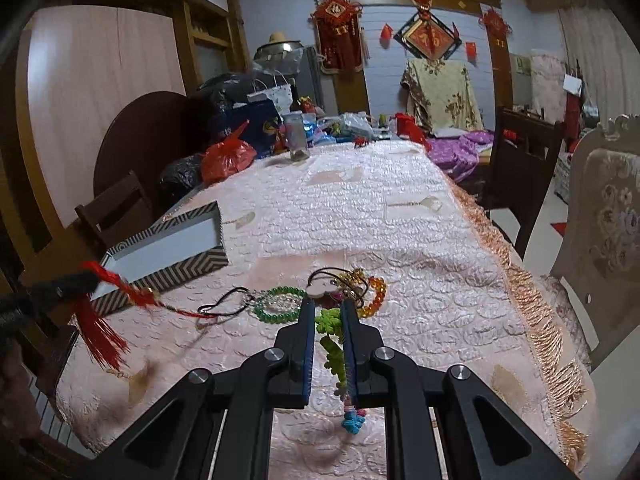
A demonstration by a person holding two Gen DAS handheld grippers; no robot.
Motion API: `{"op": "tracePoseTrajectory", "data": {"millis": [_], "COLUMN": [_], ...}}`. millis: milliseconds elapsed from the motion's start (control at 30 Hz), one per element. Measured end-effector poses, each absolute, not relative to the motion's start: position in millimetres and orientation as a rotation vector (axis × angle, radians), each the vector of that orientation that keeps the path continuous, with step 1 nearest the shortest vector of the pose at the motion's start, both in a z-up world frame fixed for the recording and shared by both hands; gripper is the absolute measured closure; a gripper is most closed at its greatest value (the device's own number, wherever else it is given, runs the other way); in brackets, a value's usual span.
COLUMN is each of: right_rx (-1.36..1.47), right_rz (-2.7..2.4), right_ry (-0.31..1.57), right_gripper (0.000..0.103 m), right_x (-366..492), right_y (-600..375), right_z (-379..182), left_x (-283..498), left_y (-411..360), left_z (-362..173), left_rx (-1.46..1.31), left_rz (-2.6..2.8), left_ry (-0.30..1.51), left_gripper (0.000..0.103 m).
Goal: Organize jewelry
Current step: 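Lift the red tassel with the left tool while the right tool lifts the beaded keychain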
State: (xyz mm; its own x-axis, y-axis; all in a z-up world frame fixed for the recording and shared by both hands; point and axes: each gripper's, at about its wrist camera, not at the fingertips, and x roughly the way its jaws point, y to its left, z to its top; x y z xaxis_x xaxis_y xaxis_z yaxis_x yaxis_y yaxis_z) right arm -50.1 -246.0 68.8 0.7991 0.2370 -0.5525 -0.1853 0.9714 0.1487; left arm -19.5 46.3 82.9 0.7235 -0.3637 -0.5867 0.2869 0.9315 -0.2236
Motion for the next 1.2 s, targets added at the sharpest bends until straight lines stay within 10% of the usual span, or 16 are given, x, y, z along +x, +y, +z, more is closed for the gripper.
{"op": "tracePoseTrajectory", "data": {"millis": [1200], "right_rx": [0.063], "right_rz": [0.258], "right_ry": [0.773], "right_gripper": [0.091], "right_x": [-68.0], "right_y": [-187.7], "right_z": [93.4], "left_x": [-18.6], "left_y": [43.8], "left_z": [75.0], "left_rx": [-0.075], "left_rz": [-0.320], "left_ry": [0.806], "left_gripper": [0.097]}}
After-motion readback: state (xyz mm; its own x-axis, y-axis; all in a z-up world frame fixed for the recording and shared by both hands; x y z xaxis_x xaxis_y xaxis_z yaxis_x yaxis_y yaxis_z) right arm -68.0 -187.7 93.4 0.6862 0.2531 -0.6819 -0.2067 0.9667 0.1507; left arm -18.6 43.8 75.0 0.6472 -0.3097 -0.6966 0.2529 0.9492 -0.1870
